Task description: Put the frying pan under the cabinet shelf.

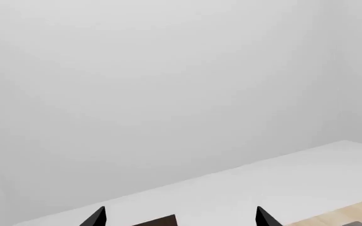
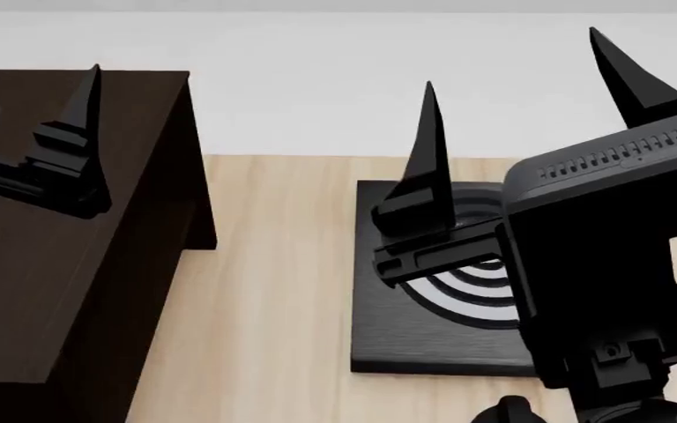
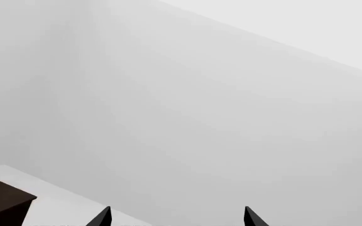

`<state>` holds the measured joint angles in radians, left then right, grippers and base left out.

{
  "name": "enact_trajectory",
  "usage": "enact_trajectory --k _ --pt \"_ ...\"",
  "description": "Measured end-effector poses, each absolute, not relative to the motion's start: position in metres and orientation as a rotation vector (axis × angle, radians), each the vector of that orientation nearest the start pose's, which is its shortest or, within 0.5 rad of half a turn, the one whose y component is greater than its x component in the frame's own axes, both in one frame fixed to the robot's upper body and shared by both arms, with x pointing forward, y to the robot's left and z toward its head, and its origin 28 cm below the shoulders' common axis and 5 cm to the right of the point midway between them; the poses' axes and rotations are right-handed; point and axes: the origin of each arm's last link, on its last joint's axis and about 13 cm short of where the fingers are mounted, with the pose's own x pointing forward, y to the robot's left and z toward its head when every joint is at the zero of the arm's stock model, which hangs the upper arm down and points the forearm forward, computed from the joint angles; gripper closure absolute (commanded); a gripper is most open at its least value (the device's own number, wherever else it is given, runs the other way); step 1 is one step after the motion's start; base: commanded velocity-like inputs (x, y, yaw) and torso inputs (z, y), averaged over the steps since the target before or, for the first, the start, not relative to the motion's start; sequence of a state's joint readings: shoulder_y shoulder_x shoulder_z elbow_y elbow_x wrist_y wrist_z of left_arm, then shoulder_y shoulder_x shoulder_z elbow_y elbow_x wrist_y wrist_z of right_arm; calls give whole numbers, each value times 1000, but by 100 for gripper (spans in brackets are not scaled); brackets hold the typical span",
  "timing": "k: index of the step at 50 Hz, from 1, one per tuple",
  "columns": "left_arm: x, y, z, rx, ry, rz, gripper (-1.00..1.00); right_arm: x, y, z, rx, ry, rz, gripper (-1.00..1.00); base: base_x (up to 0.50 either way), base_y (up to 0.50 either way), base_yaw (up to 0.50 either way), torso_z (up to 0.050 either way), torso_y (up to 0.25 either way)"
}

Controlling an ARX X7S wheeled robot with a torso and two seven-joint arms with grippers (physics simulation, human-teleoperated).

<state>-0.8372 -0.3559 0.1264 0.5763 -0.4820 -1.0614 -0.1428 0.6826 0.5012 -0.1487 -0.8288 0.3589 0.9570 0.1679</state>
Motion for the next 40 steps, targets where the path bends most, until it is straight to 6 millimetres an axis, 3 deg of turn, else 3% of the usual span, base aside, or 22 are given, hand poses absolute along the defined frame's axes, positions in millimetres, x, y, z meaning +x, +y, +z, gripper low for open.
enact_trajectory --k 16,40 --pt "271 228 262 167 -272 -188 -100 228 -134 252 -355 -442 83 -100 478 -93 0 0 0" --pt "280 228 259 164 -266 -185 -100 216 -159 223 -302 -315 -98 -100 3 0 0 0 0"
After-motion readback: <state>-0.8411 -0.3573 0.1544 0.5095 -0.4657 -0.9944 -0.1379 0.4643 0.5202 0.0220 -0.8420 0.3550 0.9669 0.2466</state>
